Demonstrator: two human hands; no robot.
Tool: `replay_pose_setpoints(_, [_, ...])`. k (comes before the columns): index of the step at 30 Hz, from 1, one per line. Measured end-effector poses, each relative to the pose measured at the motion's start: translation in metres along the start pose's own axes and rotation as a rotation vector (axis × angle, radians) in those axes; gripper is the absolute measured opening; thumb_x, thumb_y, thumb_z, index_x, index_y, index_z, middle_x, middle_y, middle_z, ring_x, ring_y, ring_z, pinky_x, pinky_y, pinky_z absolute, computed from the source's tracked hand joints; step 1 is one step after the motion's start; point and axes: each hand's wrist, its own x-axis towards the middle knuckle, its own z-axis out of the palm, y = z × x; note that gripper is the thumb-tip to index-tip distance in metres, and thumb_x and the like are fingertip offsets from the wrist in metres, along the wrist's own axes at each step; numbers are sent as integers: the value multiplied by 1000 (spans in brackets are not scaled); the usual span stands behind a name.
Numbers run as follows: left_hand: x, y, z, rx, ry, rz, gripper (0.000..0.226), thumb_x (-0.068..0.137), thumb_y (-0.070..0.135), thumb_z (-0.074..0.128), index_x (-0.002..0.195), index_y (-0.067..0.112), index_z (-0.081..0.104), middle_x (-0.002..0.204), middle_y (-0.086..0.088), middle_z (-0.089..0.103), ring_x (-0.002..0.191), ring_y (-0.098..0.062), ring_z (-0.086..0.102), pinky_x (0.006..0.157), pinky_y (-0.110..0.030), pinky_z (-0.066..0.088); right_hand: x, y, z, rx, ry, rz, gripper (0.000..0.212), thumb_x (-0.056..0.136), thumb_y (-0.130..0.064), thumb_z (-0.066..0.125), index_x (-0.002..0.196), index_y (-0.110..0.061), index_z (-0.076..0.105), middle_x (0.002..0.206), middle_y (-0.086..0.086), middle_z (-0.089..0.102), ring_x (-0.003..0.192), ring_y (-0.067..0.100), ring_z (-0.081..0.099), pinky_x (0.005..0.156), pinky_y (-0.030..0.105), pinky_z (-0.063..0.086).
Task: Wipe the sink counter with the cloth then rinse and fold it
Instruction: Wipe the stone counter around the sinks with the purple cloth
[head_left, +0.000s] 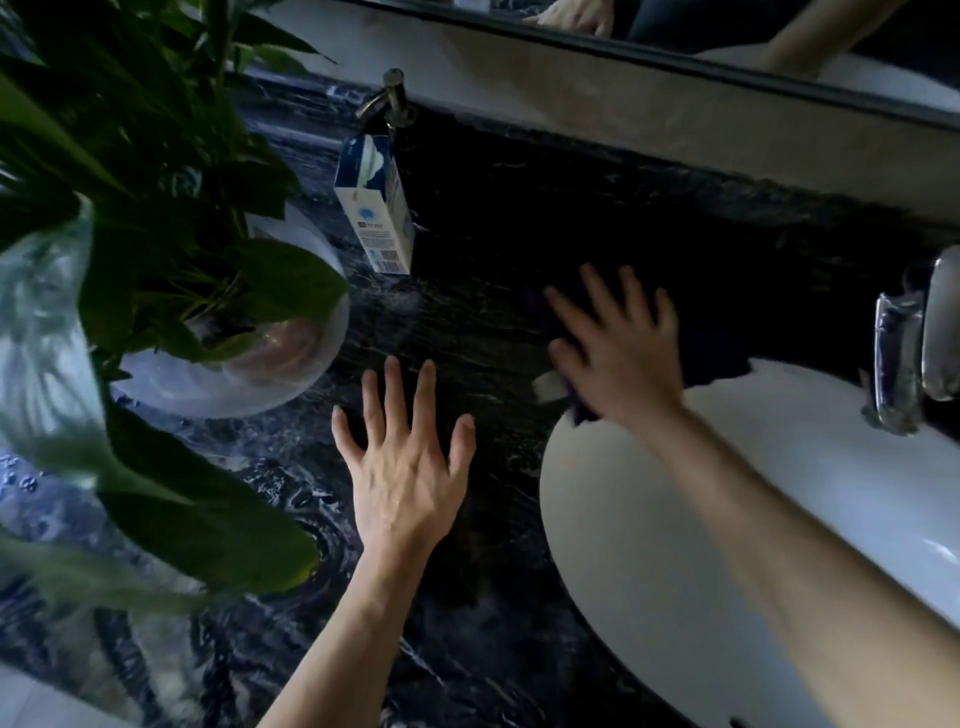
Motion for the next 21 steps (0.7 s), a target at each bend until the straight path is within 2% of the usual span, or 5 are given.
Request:
replay_pose_setpoints(5, [-2, -3, -2, -96, 53, 4, 71, 98, 60, 15, 161, 25, 13, 170, -3, 14, 157, -20, 3, 124, -57, 3, -88, -96, 16, 117, -43, -358, 61, 89, -54, 50, 147, -36, 50, 164, -4, 35, 155, 33, 20, 122, 62, 16])
replay_pose_setpoints(9, [-2, -3, -3, -110, 60, 1, 71, 97, 61, 17, 159, 26, 20, 169, -2, 16, 157, -18, 4, 124, -56, 2, -78, -87, 18, 107, -101, -460, 57, 94, -58, 45, 149, -43, 45, 166, -9, 29, 157, 29, 14, 124, 58, 14])
replay_pose_setpoints(13, [-1, -3, -2, -57, 39, -1, 72, 96, 63, 19, 159, 27, 19, 170, -2, 13, 157, -19, 1, 124, -57, 2, -7, -54, 11, 2, -75, -330, 58, 97, -63, 30, 153, -54, 23, 169, -10, 22, 156, 30, 15, 122, 55, 13])
replay_pose_setpoints(16, [0, -4, 1, -8, 16, -2, 70, 97, 63, 19, 159, 30, 17, 170, -1, 9, 157, -20, -1, 124, -57, 2, 34, -5, 0, -2, -55, -179, 57, 98, -63, 26, 154, -53, 23, 169, -8, 22, 156, 30, 17, 121, 55, 15])
replay_pose_setpoints(21, [2, -3, 4, 61, 18, -5, 68, 98, 63, 19, 159, 34, 14, 170, -2, 7, 157, -23, 0, 123, -59, 5, 21, 108, -15, 24, -73, 131, 59, 99, -62, 25, 156, -51, 13, 171, -10, 13, 157, 24, 11, 122, 55, 14])
